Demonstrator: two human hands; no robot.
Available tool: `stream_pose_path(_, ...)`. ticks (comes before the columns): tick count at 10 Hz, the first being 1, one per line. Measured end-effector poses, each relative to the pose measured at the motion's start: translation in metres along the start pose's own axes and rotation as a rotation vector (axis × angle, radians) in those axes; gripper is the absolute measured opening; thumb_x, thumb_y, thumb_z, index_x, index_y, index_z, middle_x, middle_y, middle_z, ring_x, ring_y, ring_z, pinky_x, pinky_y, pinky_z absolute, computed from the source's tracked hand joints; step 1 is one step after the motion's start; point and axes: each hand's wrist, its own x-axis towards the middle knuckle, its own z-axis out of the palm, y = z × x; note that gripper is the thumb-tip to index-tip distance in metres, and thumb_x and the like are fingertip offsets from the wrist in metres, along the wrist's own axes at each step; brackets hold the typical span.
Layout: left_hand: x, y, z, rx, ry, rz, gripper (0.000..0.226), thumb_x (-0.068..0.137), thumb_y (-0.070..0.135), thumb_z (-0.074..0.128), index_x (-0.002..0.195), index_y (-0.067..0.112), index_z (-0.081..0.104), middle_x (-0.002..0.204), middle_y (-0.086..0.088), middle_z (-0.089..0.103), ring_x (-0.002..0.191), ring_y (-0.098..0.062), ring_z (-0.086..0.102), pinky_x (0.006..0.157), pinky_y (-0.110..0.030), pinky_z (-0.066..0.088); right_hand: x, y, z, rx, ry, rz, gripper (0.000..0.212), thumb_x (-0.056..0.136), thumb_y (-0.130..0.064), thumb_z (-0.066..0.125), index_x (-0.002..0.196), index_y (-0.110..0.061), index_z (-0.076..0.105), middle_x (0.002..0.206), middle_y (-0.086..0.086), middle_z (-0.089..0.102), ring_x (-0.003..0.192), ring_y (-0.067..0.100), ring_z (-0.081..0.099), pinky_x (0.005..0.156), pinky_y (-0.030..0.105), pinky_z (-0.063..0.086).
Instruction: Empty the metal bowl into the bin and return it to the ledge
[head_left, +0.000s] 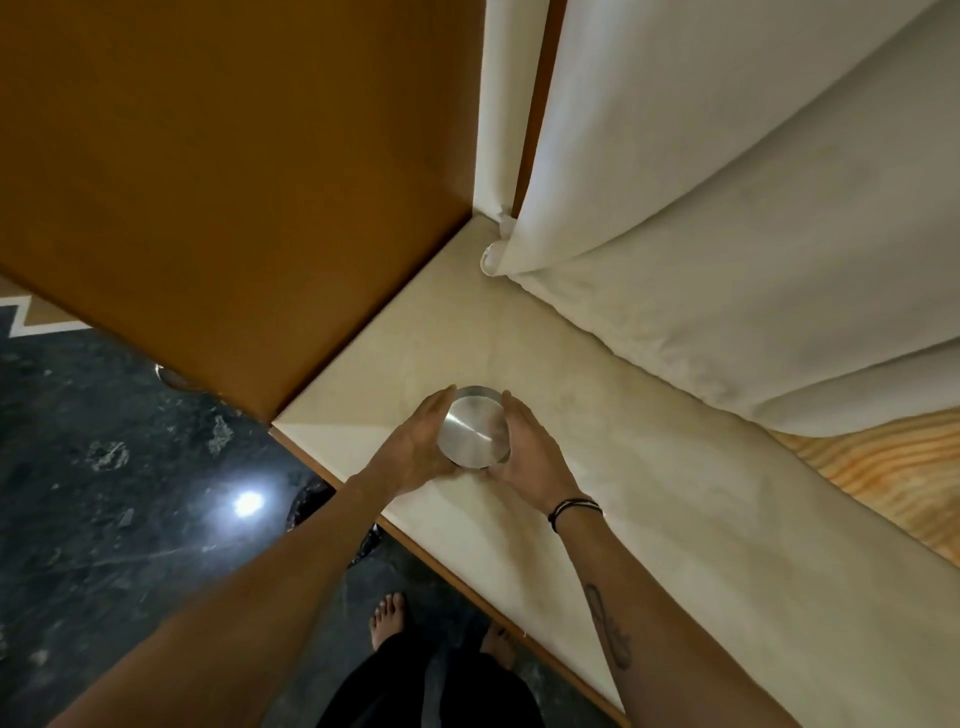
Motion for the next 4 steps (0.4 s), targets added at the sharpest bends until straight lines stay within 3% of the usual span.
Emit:
stream_pose_path(1, 0.004, -0.009, 0.002, -0.047, -0.015, -0.018, 0.120, 0.080, 0.018, 0.095, 0.170, 0.014, 0.018, 0.178, -0.015, 0.019, 0.162, -0.036, 0.023, 0.131, -0.047, 0.024, 0.003, 0.005, 0.011, 0.019, 0.020, 0.029, 0.109, 0.090, -0.017, 0.084, 0.173, -0.014, 0.014, 0.180, 0.005, 0.024, 0.160, 0.027, 0.037, 0.124, 0.033, 0.038)
stream_pose_path(2, 0.001, -0.005, -0.002, -0.076, -0.034, -0.054, 0.116, 0.084, 0.014, 0.092, 0.171, 0.013, 0.015, 0.179, -0.013, 0.016, 0.163, -0.033, 0.021, 0.130, -0.040, 0.022, 0.003, 0.003, 0.013, 0.011, 0.007, 0.052, 0.113, 0.089, -0.018, 0.086, 0.174, -0.015, 0.012, 0.181, 0.005, 0.020, 0.163, 0.026, 0.033, 0.126, 0.033, 0.035)
stream_pose_path(3, -0.003, 0.000, -0.006, -0.032, -0.034, -0.005, 0.120, 0.085, 0.014, 0.090, 0.172, 0.010, 0.007, 0.179, -0.015, 0.011, 0.164, -0.034, 0.017, 0.131, -0.044, 0.020, 0.000, 0.001, 0.009, -0.012, -0.013, 0.056, 0.120, 0.089, -0.021, 0.086, 0.174, -0.017, 0.002, 0.183, 0.003, 0.014, 0.163, 0.026, 0.033, 0.127, 0.037, 0.037)
stream_pose_path(4, -0.011, -0.004, -0.014, 0.025, -0.048, 0.024, 0.129, 0.086, 0.021, 0.090, 0.171, 0.010, -0.006, 0.181, -0.008, -0.001, 0.166, -0.027, 0.006, 0.134, -0.040, 0.014, -0.007, -0.004, 0.000, -0.061, 0.010, 0.024, 0.125, 0.089, -0.033, 0.086, 0.174, -0.020, -0.005, 0.184, 0.003, 0.006, 0.166, 0.026, 0.026, 0.128, 0.043, 0.040)
